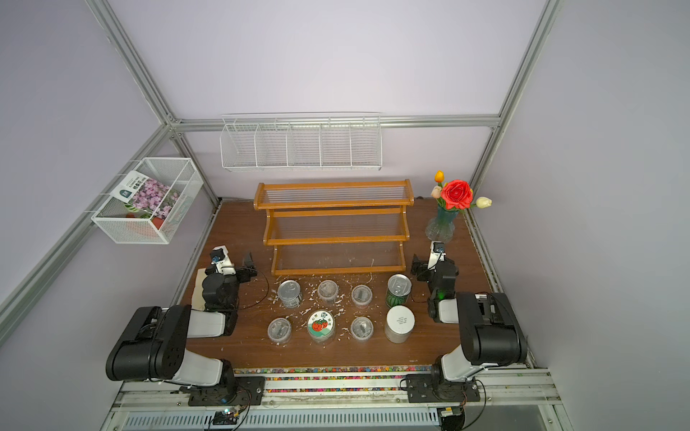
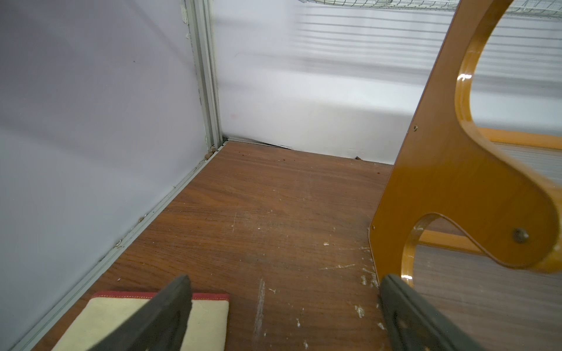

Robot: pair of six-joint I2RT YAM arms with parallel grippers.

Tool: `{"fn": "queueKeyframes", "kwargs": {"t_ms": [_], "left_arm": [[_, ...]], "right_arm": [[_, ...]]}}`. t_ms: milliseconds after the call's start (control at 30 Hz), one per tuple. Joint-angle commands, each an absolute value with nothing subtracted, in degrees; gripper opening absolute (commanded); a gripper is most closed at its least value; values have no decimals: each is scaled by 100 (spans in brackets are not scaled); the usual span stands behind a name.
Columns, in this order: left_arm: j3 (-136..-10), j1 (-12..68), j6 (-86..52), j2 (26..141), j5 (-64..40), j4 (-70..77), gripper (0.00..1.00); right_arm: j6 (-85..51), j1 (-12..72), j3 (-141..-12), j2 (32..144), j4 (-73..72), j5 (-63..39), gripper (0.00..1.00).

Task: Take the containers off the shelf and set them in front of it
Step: Reset both arms

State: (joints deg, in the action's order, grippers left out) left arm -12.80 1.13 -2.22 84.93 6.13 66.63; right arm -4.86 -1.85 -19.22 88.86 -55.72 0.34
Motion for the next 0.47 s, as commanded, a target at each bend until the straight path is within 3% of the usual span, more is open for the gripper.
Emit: {"fn": "queueKeyframes", "kwargs": {"t_ms": [0,433], "left_arm": [[-1274,79,-148,8612,602,6898,99],[-1284,79,-145,8635,601,6886,99]], "right_arm": [[-314,-163,-2002,8941,-5626,-185,99],[-219,-42,-2118,8940,-5376,-17,99]]}}
